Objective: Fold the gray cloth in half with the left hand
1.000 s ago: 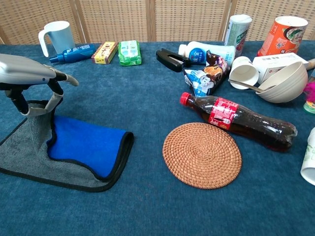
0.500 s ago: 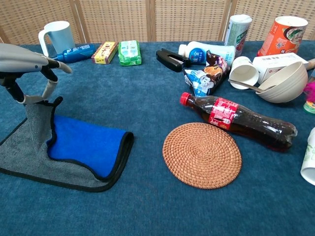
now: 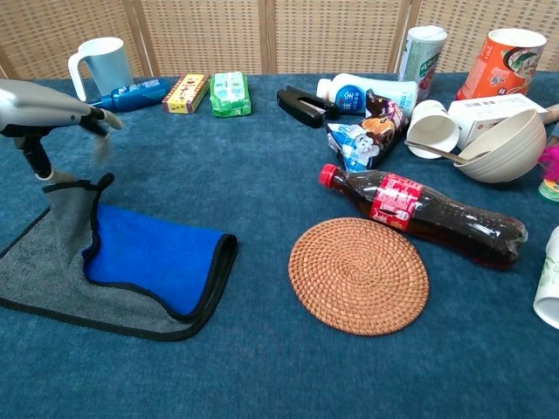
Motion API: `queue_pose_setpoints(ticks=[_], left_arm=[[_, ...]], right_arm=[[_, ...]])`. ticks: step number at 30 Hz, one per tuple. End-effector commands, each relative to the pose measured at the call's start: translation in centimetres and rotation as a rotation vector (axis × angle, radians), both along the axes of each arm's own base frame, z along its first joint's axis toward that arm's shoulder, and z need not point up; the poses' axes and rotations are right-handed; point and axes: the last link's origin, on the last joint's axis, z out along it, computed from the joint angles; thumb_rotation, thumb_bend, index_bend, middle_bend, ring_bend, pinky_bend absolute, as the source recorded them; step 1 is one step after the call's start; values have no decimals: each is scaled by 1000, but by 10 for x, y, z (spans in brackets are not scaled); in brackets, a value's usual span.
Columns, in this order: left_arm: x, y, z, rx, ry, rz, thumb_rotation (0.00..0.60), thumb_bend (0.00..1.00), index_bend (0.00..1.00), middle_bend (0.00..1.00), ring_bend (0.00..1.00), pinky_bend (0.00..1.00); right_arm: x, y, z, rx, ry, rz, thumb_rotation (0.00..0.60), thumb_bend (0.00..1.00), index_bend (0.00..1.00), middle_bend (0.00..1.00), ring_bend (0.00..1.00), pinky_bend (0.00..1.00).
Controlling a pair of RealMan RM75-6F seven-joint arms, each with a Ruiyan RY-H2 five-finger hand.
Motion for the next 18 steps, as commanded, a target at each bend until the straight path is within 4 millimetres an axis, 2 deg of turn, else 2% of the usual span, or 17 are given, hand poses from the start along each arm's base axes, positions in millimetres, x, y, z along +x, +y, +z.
queue_pose_setpoints(ticks=[1,7,11,18], left_arm=[[4,2,-2,0,-9,-1,600,333,227,0,0,0],[7,2,-1,1,-13,-3,600,297,191,0,0,0],[6,2,-2,-6,-10,3,600,296,252,0,0,0],[13,-1,-17,-65,-7,-6,600,297,341,0,0,0]], right_arm=[[0,0,0,-2,-1,-2,600,0,0,0,0,0],[-1,0,1,-3,-4,-3,600,0,0,0,0,0],[0,0,1,-1,-3,-1,600,0,0,0,0,0],[1,1,2,-7,-4,3,600,0,0,0,0,0]])
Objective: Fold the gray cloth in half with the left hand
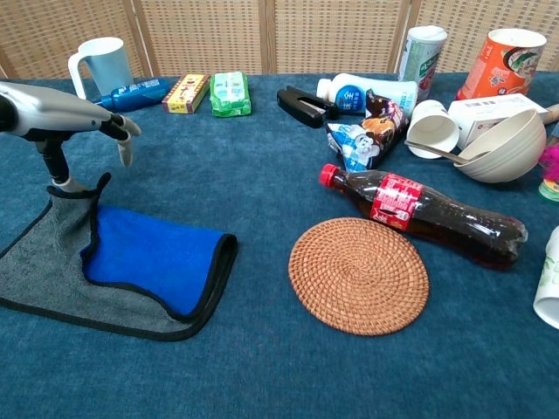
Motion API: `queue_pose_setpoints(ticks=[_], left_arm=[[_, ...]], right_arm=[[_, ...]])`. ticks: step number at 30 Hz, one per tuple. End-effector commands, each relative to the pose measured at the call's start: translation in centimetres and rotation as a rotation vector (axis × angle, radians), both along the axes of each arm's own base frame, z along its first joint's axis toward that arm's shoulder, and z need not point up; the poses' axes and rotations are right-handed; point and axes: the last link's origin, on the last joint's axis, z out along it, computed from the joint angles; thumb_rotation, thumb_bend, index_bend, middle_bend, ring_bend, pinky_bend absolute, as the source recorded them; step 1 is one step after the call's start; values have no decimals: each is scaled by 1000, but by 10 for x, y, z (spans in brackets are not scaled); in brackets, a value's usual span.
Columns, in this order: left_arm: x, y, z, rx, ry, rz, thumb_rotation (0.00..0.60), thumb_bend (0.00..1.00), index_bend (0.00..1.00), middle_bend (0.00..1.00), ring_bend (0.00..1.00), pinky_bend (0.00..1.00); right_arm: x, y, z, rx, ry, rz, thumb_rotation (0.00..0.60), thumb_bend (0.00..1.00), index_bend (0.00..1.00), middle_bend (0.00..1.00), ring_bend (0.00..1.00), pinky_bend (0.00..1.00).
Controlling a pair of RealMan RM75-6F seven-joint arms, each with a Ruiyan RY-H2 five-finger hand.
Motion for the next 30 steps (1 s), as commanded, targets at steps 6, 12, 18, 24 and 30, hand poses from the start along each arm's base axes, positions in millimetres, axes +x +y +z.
queue_pose_setpoints(ticks=[6,12,18,24,30], left_arm=[[6,-3,-9,-34,-6,-8,600,302,367,0,0,0],[10,-6,-5,-42,-51,-6,600,366,520,0,0,0],[6,-11,5,-51,-62,-19,600,382,496,0,0,0],[-12,-22,19,-55,22,-69,600,376,411,0,0,0],[-31,-32,25,-51,80,-78,600,375,347,0,0,0]], right_arm=[[0,0,0,2,-1,5,600,0,0,0,0,0],[0,1,1,-1,-6,8,600,0,0,0,0,0],[1,1,1,-2,-5,8,600,0,0,0,0,0],[1,1,1,-2,-4,7,600,0,0,0,0,0],[1,0,-2,6,6,6,600,0,0,0,0,0]])
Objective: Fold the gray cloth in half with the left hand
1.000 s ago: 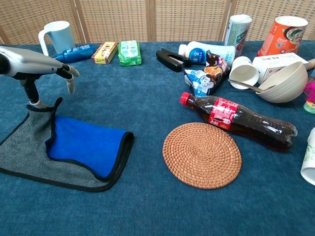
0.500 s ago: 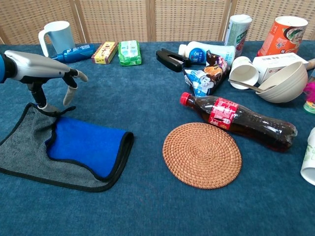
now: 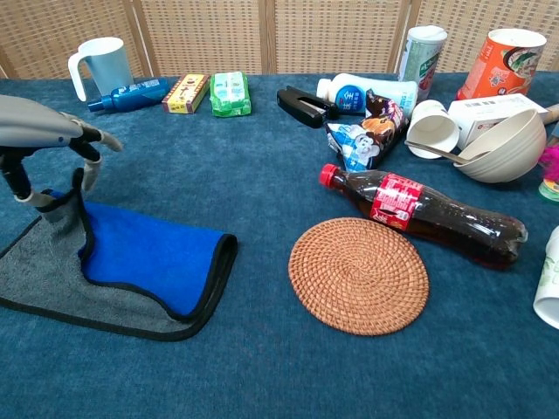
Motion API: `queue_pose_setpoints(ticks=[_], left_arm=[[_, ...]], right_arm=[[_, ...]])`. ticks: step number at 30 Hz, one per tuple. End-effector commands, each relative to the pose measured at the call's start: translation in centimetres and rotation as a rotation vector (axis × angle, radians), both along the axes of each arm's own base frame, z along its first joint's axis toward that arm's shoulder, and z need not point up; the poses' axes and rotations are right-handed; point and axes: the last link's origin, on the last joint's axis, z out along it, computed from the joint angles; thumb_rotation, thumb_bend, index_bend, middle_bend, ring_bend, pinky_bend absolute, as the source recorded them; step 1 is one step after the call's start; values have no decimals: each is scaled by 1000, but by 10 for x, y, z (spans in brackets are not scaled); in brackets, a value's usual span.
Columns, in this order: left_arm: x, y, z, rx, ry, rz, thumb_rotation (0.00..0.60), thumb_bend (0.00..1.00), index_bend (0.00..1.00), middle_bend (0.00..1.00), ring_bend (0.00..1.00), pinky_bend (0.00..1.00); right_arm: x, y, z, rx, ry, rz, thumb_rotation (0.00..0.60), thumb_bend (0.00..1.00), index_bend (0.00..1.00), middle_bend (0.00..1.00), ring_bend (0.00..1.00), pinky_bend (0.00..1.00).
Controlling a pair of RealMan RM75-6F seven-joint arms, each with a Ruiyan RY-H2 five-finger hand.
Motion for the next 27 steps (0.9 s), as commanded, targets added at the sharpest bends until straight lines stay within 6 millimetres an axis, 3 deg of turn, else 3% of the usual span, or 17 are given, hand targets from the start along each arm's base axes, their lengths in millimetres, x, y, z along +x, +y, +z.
queue_pose_setpoints(ticks=[1,10,23,27], left_arm=[[-7,-4,3,8,20,-9,600,375,333,0,0,0],[-22,-11,13,35,39,-21,600,373,203,0,0,0],[-40,-17,19,48,127,-64,600,350,198,0,0,0],[-34,-13,28,102,66,-69,600,349,196,0,0,0]], right_arm=[[0,0,-1,1,2,0,600,0,0,0,0,0],[0,0,-2,4,7,-1,600,0,0,0,0,0],[1,0,-2,5,9,2,600,0,0,0,0,0],[1,0,-2,7,7,-1,600,0,0,0,0,0]])
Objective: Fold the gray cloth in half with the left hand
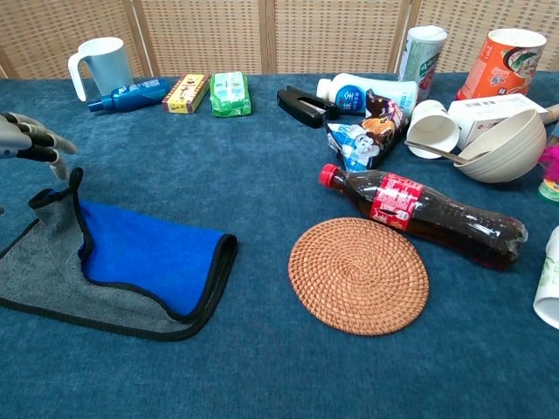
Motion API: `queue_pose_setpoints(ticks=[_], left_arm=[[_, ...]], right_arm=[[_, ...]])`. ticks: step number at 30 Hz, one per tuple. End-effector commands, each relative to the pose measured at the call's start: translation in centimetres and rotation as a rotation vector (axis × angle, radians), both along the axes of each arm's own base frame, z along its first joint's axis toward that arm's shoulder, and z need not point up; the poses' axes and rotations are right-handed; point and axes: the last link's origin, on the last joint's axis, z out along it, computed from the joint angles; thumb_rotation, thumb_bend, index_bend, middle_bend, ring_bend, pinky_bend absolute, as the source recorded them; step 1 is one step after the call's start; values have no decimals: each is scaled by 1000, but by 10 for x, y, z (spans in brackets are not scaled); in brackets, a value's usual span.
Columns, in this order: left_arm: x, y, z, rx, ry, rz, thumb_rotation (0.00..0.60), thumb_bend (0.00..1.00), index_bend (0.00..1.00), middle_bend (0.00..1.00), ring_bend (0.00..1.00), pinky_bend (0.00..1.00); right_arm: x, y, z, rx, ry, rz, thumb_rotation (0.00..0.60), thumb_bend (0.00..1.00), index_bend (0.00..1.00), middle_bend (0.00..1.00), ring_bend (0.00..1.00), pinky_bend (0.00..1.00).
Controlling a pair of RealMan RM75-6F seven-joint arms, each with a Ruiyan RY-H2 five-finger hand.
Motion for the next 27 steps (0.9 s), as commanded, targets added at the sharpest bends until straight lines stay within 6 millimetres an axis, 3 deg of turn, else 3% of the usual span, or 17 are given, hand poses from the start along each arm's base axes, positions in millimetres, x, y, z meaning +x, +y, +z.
queue_pose_setpoints(ticks=[1,10,17,23,27], left_arm=[[5,4,8,40,-57,-6,600,348,195,0,0,0],[33,17,6,73,-215,-93,600,338,196,0,0,0],[51,35,-16,76,-224,-142,600,337,199,0,0,0],[56,37,-32,22,-230,-98,600,338,247,0,0,0],[55,34,-29,3,-245,-75,600,339,256,0,0,0]], right_arm=[[0,0,0,2,0,-1,600,0,0,0,0,0],[0,0,0,3,-1,2,600,0,0,0,0,0],[0,1,1,2,-4,4,600,0,0,0,0,0],[0,1,3,-10,-9,2,600,0,0,0,0,0],[-1,1,4,-13,-11,0,600,0,0,0,0,0]])
